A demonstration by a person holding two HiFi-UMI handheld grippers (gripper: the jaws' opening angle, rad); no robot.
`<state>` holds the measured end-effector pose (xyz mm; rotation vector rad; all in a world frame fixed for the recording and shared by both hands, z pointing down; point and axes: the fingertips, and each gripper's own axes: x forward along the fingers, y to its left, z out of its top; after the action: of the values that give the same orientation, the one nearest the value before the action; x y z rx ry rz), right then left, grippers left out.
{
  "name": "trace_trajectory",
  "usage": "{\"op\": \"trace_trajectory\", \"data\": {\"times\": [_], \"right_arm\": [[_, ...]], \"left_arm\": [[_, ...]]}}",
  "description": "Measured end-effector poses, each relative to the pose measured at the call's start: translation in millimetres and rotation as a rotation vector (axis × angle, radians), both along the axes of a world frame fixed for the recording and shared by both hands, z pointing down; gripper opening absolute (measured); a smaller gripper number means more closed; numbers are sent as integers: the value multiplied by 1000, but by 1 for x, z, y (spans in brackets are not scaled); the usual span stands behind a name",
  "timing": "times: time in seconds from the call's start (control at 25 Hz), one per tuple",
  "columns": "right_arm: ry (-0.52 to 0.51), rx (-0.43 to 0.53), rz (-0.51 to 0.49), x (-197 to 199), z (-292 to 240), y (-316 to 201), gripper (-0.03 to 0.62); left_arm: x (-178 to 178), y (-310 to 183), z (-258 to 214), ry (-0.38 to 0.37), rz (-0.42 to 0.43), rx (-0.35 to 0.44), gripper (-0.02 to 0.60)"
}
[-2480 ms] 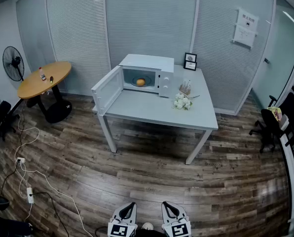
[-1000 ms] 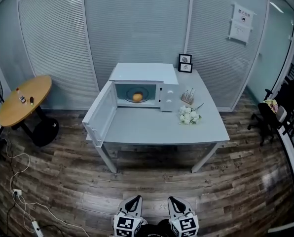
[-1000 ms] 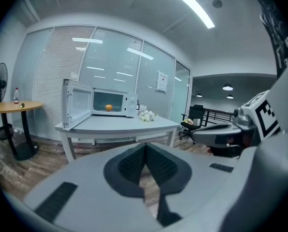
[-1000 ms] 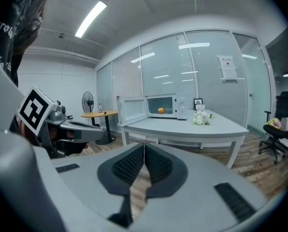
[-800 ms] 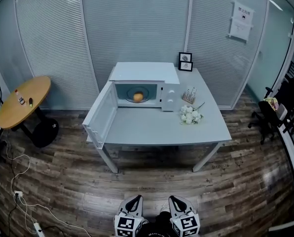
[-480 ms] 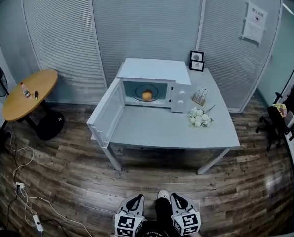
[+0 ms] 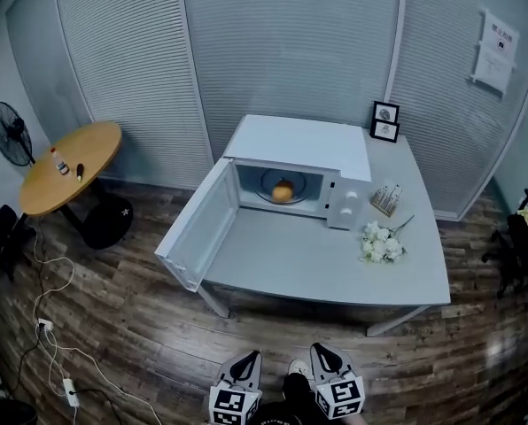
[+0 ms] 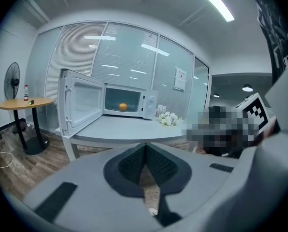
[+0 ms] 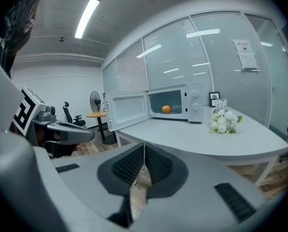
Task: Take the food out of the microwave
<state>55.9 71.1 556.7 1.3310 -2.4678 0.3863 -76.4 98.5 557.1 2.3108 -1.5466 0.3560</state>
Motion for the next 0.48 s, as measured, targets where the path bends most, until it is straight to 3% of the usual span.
{"op": "trace_trajectory", "data": {"times": [0.48], "right_arm": [[-10,0,-73,33,-3,-111,6]], "left_arm": [[42,-106,2,21,-67,-21,8]]}}
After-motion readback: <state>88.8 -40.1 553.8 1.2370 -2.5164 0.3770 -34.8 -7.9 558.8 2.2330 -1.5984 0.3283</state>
